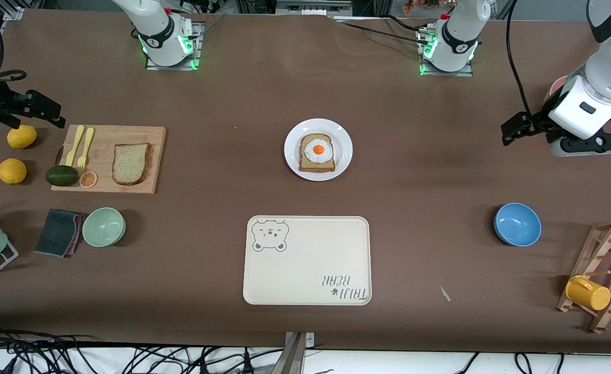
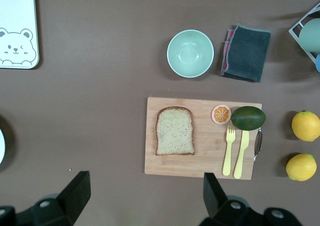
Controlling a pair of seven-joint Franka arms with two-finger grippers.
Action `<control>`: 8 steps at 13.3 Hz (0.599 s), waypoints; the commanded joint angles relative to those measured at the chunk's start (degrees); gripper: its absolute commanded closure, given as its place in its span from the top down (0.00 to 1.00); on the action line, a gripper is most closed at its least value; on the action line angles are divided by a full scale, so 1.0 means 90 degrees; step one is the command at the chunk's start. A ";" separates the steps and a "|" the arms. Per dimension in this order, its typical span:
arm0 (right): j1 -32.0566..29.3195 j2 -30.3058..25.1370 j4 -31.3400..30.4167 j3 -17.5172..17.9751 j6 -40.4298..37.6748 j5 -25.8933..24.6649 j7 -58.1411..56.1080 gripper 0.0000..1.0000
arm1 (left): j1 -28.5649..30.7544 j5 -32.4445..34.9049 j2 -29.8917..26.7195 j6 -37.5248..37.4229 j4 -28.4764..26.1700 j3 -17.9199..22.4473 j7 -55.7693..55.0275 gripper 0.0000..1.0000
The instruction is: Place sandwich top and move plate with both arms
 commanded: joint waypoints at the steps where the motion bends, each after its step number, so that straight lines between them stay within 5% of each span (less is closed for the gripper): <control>1: 0.0028 -0.0040 -0.0010 0.0020 -0.0013 0.0038 0.0052 1.00 | 0.0058 -0.0156 -0.0047 0.0071 -0.0069 -0.0032 0.0008 1.00; 5: 0.0038 0.0262 -0.0107 0.0040 -0.0404 0.0067 0.0110 1.00 | 0.0048 -0.0156 -0.0047 0.0051 -0.0069 -0.0032 0.0018 1.00; 8: 0.0057 0.0614 -0.0273 0.0069 0.0082 0.0067 0.0130 1.00 | 0.0058 -0.0156 -0.0047 0.0061 -0.0069 -0.0032 0.0018 1.00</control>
